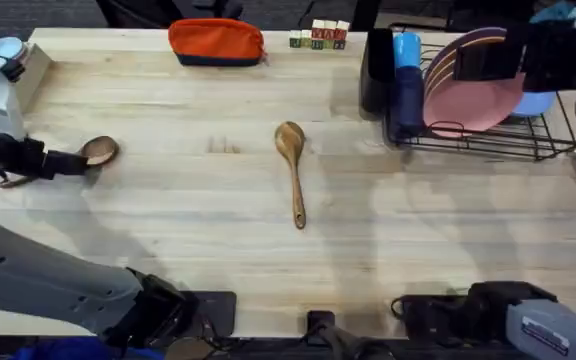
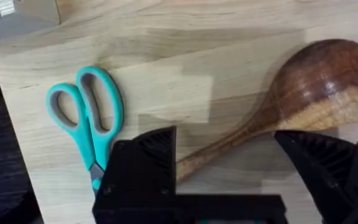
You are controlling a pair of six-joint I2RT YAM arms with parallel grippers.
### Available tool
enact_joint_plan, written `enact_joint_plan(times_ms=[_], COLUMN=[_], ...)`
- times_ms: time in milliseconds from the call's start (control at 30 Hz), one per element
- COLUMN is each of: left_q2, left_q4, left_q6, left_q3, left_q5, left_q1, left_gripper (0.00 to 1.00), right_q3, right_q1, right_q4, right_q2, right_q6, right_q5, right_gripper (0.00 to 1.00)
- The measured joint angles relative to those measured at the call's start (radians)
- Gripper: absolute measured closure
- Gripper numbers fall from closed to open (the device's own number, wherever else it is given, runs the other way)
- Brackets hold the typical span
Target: Pick up the spoon on the table one by one and put them onto the rack
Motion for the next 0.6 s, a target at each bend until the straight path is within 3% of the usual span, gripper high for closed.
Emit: enact_joint_plan(times_ms=[133,200,400,567,600], left_q2=[0.001,0.002,0.005,0.008,0.008], left_q4=[0.002,-0.003,-0.023,-0.019,-0.020], left_q6=[-0.002,-0.005,-0.011,-0.012,-0.014], left_q3=[0.000,0.000,-0.007,-0.008,-0.009], left_q5=[0.002,0.008,0.041,0.057,0.068], left_q1=[0.000,0.000,0.000,-0.002,-0.002], left_gripper=[0.014,0.072,0.394,0.469,0.550], right_q3=[0.000,0.000,0.000,0.000,0.000], right_q1=[0.000,0.000,0.000,0.000,0.000], right_q4=[0.000,0.000,0.001,0.001,0.001], right_q2=[0.000,0.000,0.000,0.000,0.000], right_q6=[0.000,0.000,0.000,0.000,0.000], right_q5=[0.000,0.000,0.000,0.000,0.000], right_gripper=[0.009,0.009,0.009,0.009,0.009])
